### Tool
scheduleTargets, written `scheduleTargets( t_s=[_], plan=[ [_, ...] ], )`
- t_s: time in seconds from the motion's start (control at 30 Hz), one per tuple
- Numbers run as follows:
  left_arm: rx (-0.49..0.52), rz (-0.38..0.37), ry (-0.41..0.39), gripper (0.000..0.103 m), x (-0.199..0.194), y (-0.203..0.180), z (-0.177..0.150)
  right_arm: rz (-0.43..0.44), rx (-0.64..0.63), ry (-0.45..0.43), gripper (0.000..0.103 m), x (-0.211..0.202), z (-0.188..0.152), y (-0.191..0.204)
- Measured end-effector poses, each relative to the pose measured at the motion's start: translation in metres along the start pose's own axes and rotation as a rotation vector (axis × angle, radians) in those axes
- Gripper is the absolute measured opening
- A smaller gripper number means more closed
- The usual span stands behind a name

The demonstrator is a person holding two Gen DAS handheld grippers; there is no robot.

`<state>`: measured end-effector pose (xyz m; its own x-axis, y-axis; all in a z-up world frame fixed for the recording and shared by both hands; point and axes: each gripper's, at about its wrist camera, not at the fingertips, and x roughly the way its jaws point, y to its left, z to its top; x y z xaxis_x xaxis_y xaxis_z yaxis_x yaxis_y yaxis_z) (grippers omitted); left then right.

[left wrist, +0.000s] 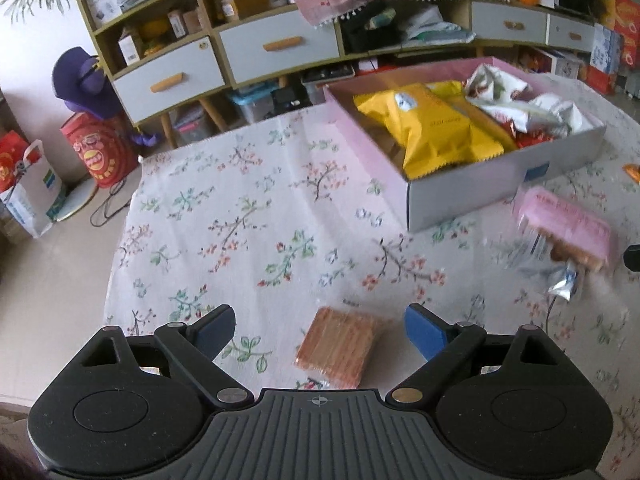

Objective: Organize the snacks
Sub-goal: 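Withdraw both grippers from the box toward the remaining snacks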

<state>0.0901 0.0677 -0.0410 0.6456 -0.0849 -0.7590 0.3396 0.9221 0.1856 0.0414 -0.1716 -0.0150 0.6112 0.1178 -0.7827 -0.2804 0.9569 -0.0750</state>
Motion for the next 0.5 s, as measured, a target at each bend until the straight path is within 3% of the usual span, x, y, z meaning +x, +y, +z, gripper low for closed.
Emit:
scheduleTargets(
  t_s=[0.4, 0.5],
  plan=[
    [0.020, -0.062, 0.027, 0.090, 0.009, -0.003, -0.004, 0.054, -0.063, 0.030, 0.082, 0.016, 0.001, 0.033],
    [0.030, -0.086, 0.021, 0.078, 0.009, -0.002, -0.003, 0.066, -0.049, -0.006, 0.078, 0.014, 0.006, 0.034]
  ],
)
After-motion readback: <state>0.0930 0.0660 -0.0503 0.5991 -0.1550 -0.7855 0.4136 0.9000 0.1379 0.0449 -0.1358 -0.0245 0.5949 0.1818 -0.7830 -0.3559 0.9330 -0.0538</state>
